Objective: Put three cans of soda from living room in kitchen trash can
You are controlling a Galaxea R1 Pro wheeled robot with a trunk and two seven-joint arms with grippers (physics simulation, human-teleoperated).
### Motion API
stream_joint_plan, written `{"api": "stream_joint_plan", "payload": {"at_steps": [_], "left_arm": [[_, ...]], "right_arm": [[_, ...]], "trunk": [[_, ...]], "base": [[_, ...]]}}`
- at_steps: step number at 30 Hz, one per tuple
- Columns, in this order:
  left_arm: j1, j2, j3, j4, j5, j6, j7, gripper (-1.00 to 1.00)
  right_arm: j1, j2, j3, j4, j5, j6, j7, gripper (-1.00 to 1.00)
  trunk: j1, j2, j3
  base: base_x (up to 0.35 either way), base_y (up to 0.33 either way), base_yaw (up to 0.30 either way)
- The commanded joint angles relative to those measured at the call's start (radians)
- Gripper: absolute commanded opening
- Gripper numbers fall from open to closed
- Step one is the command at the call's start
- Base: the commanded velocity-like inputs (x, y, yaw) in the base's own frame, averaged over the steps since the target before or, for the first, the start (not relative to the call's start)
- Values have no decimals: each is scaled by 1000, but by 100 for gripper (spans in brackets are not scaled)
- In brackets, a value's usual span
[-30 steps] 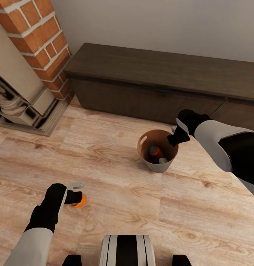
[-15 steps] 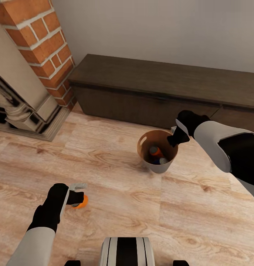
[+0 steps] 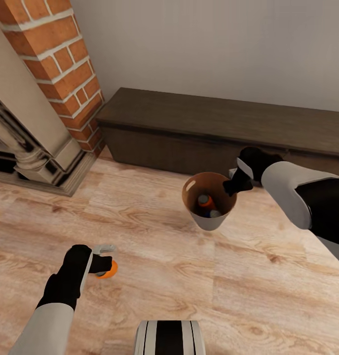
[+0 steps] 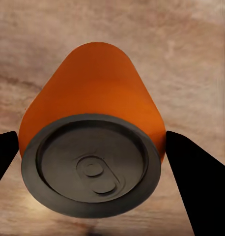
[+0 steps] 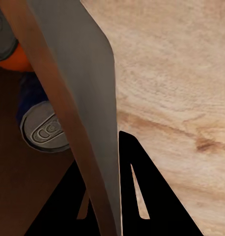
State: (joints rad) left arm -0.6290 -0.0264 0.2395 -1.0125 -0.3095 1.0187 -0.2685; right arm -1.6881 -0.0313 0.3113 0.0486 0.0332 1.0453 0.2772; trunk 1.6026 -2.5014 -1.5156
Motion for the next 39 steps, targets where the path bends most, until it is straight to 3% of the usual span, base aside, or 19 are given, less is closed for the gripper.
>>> {"api": "stream_joint_plan", "payload": {"at_steps": [1, 6, 14, 19, 21, 24, 25, 27, 29, 32, 35, 38, 39], "left_arm": [[0, 0, 0, 0, -1, 0, 0, -100], [0, 0, 0, -5, 1, 1, -1, -100], [2, 10, -2, -11, 3, 22, -16, -100], [-2, 37, -6, -18, 1, 29, -99, -100], [-6, 67, -7, -26, 0, 29, -132, -100], [-38, 145, -7, -36, 0, 29, -206, -100], [-44, 158, -7, -36, -1, 29, -225, -100], [-79, 212, -7, -38, -3, 29, -307, -100], [-116, 248, -8, -38, -5, 29, -350, -100], [-169, 277, -12, -36, -6, 29, -384, -100], [-241, 293, -109, -14, -8, 29, -465, -100], [-348, 339, -323, 86, -10, 29, -630, -100], [-372, 347, -356, 110, -10, 29, -662, -100]], "right_arm": [[0, 1, -15, 0, -16, 2, 7, -100], [1, 8, -29, 1, -16, 2, 7, -100], [5, 21, -30, -1, -16, 2, 7, -100], [7, 20, -28, -1, -15, 2, 7, -100], [7, 20, -27, -1, -14, 2, 7, -100], [18, 19, -24, -1, -10, 2, 7, -100], [22, 19, -24, -1, -10, 2, 7, -100], [44, 19, -23, -2, -9, 2, 7, -100], [66, 19, -23, -2, -8, 2, 7, -100], [96, 16, -23, -3, -7, 2, 7, -100], [143, 15, -23, -6, -6, 2, 7, -100], [179, 14, -23, -7, -6, 2, 8, -100], [183, 14, -23, -7, -5, 2, 8, -100]], "trunk": [[0, 0, 4], [-3, 1, 23], [-33, 57, 48], [-52, 92, 64], [-60, 106, 70], [-72, 127, 80], [-75, 134, 83], [-83, 148, 89], [-91, 162, 95], [-102, 183, 105], [-114, 204, 114], [-125, 225, 124], [-129, 232, 127]], "base": [[0, 0, 0], [0, 0, 0], [0, 0, 0], [0, 0, 0], [0, 0, 0], [0, 0, 0], [0, 0, 0], [0, 0, 0], [0, 0, 0], [0, 0, 0], [0, 0, 0], [0, 0, 0], [0, 0, 0]]}}
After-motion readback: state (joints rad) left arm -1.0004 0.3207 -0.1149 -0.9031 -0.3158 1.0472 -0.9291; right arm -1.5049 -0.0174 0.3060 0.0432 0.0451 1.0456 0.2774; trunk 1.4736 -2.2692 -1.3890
